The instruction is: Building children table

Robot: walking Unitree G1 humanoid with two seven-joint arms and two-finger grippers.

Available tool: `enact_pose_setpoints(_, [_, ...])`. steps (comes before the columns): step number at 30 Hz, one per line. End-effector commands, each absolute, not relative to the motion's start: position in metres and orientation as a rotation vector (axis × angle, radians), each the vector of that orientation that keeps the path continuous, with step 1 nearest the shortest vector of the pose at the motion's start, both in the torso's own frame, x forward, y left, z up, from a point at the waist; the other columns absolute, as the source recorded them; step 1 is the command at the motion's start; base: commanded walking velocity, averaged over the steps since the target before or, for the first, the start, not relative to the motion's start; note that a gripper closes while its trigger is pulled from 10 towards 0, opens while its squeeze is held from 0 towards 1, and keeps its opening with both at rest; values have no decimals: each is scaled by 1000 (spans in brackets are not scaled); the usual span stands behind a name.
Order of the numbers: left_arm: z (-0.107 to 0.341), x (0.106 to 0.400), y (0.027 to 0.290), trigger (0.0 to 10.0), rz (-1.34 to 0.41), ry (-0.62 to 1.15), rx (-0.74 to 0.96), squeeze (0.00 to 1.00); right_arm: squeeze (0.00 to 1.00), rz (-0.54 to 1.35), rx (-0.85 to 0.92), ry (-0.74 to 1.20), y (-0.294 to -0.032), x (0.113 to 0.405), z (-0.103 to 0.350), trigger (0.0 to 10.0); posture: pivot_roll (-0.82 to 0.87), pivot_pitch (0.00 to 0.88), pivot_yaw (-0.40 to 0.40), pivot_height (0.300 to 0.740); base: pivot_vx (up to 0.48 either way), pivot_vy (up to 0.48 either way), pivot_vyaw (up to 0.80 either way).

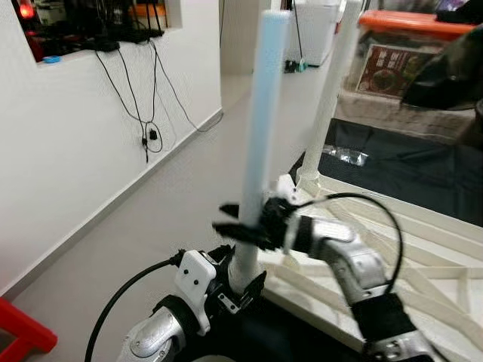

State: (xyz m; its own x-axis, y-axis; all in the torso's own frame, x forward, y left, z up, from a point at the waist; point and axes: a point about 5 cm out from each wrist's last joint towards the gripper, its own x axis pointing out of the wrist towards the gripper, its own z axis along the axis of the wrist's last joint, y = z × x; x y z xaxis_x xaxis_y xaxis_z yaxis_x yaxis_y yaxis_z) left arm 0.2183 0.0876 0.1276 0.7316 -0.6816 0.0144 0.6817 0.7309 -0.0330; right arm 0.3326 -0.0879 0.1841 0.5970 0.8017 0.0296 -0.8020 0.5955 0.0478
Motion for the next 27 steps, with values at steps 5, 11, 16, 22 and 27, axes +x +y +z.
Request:
enact_pose_setpoints(5, [123, 217, 88, 10000, -752, 17, -32, 0, 0, 120, 32, 37, -142, 345, 166, 0, 111, 29, -21, 740, 0, 0, 0])
enact_pose_setpoints(11, [123, 218, 88, 10000, -751, 16, -31, 0, 0, -264, 52, 58, -162, 325, 165, 0, 116, 32, -21, 740, 0, 0, 0])
enact_pose_setpoints(16, [123, 217, 89, 10000, -747, 17, -30, 0, 0, -415, 134, 114, -154, 311, 160, 0, 116, 36, -24, 740, 0, 0, 0])
enact_pose_setpoints(22, [123, 218, 89, 10000, -746, 16, -31, 0, 1000, -168, 185, 24, -119, 323, 168, 10000, 115, 38, -23, 740, 0, 0, 0])
enact_pose_setpoints(27, [123, 218, 89, 10000, -744, 16, -31, 0, 1000, -23, 247, -33, -105, 328, 172, 10000, 114, 38, -24, 740, 0, 0, 0])
